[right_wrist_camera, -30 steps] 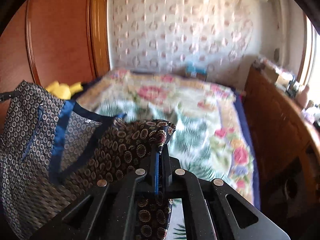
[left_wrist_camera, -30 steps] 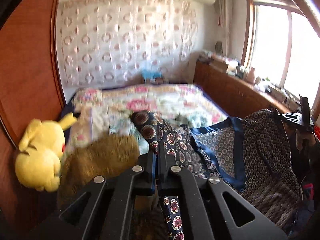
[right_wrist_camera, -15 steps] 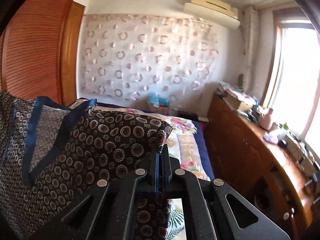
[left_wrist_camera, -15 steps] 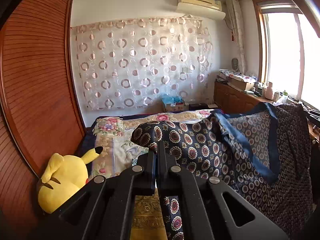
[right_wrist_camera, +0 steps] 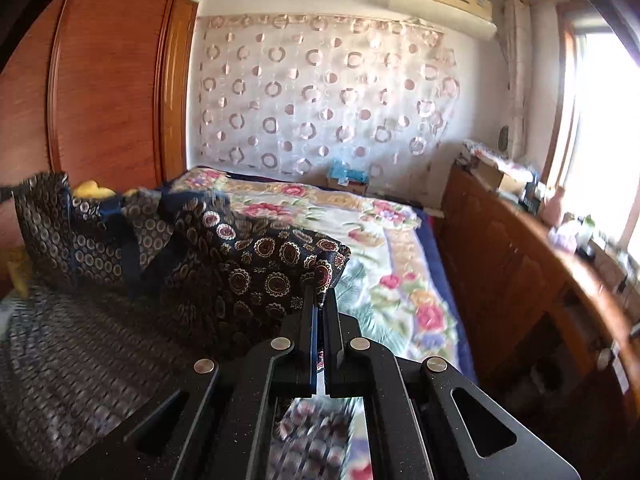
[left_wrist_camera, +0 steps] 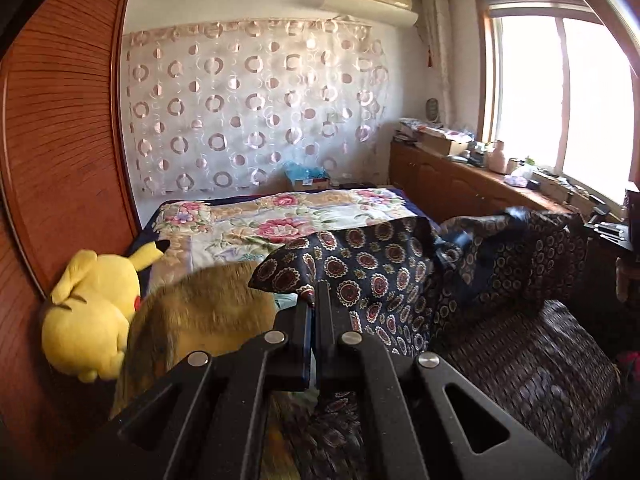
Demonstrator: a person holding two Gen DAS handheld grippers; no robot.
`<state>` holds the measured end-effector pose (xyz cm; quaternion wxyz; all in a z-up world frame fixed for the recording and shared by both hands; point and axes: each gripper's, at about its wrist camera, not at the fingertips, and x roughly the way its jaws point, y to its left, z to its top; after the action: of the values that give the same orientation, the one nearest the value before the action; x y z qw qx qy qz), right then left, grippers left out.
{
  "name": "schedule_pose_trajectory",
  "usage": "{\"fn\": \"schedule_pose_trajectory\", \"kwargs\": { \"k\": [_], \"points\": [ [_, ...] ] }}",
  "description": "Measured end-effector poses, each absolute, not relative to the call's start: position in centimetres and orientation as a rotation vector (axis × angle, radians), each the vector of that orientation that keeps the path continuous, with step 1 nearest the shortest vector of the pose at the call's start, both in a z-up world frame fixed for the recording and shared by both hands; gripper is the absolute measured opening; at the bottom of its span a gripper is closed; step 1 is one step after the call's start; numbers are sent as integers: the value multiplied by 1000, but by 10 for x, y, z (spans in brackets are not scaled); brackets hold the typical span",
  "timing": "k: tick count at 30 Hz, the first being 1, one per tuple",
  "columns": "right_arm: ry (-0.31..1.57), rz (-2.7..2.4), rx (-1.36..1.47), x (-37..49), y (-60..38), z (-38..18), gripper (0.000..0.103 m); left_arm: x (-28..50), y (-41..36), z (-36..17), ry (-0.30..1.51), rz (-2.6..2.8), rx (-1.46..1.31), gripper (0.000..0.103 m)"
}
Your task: Fold small clothes
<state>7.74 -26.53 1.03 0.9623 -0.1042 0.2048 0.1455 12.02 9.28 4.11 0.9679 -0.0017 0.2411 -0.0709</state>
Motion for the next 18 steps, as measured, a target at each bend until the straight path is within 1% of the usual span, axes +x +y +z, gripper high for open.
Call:
{"fn": "schedule_pose_trajectory", "kwargs": {
  "k": [1,6,14,18],
  "points": [
    [417,296,-192,70,-279,12,1,111,93,37,486,-146,-10,1],
    [460,323,-111,22,-321,-13,1,71,100,11,516,-166,-57,1],
    [529,330,-76,7,-358,-5,1,25,101,-24,590,-134,-73,1],
    [572,333,-99,18,-354,-1,2,7,98,-38,627,-128,-82,1]
  ]
}}
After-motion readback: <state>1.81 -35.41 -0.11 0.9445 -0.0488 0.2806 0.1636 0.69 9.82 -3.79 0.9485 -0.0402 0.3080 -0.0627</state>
